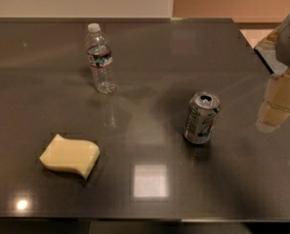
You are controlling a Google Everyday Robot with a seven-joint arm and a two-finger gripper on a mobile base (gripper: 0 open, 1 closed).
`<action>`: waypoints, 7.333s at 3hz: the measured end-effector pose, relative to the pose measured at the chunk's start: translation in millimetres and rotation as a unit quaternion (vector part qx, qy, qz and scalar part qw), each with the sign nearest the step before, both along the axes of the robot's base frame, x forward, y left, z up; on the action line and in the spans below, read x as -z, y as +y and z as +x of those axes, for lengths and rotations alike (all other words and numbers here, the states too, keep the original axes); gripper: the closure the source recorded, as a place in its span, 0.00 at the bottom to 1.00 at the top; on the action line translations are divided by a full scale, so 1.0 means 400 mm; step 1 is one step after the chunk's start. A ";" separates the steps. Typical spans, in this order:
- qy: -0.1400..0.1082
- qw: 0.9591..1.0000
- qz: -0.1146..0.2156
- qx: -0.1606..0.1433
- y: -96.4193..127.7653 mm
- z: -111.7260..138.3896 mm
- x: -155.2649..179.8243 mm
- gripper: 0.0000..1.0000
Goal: Move 7up can near sponge
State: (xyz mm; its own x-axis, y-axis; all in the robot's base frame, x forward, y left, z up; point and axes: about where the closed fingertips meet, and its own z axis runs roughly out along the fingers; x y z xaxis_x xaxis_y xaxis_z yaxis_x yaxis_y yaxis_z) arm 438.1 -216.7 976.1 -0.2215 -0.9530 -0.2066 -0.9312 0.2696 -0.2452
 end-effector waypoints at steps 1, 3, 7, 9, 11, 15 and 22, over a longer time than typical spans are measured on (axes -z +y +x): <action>-0.001 1.000 0.001 0.000 0.001 0.000 -0.001 0.00; -0.012 0.997 0.073 -0.007 0.019 0.038 0.025 0.00; 0.013 0.976 0.215 -0.040 0.164 0.055 0.155 0.00; 0.012 0.970 0.236 -0.050 0.190 0.083 0.197 0.16; 0.022 0.961 0.268 -0.071 0.222 0.054 0.165 0.64; 0.073 0.925 0.312 -0.207 0.534 -0.018 0.110 1.00; 0.083 0.908 0.288 -0.293 0.673 -0.114 0.179 0.00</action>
Offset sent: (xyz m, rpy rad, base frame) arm 0.0179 0.0092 -0.0088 0.1730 -0.0167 0.0273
